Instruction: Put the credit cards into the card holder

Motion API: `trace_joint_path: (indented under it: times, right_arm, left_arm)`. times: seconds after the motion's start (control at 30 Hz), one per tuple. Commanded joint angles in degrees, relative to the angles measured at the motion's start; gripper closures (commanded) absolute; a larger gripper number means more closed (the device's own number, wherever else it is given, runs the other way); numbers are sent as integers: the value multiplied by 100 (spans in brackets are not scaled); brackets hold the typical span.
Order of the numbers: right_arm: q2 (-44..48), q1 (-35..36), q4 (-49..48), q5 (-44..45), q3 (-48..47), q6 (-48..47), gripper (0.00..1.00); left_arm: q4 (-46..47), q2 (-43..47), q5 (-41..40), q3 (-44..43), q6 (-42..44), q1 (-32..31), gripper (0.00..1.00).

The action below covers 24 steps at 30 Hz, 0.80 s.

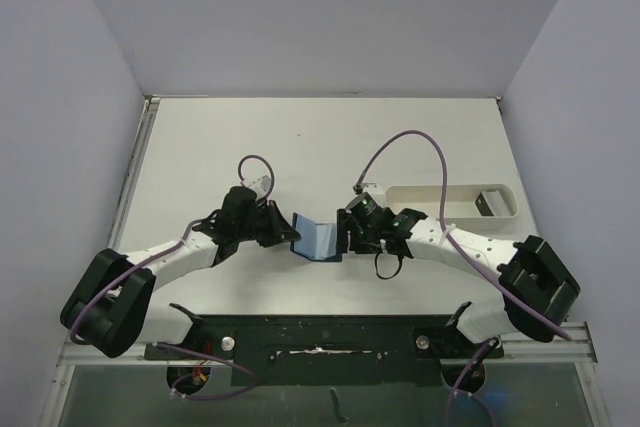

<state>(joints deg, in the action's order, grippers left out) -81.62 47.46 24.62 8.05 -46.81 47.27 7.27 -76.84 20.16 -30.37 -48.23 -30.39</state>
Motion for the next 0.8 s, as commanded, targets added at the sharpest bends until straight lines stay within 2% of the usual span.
trace_joint_path:
  times: [0.0, 0.17, 0.33, 0.57, 0.77]
  right_arm:
    - [432, 12, -53, 183, -354, -109, 33]
    - [254, 19, -843, -179, -520, -305, 48]
    - [-399, -12, -1209, -421, -746, -395, 56]
    - [-1038, -272, -1166, -584, -635, -424, 58]
    - [-751, -330, -731, -472, -798, -624, 58]
  left_arm:
    - [215, 305, 119, -160, 80, 2, 100]
    - [280, 310, 215, -124, 73, -1, 100]
    - [480, 286, 361, -33, -11, 22, 100]
    - [545, 185, 515, 92, -19, 197, 100]
    - [455, 201, 443, 70, 24, 209, 100]
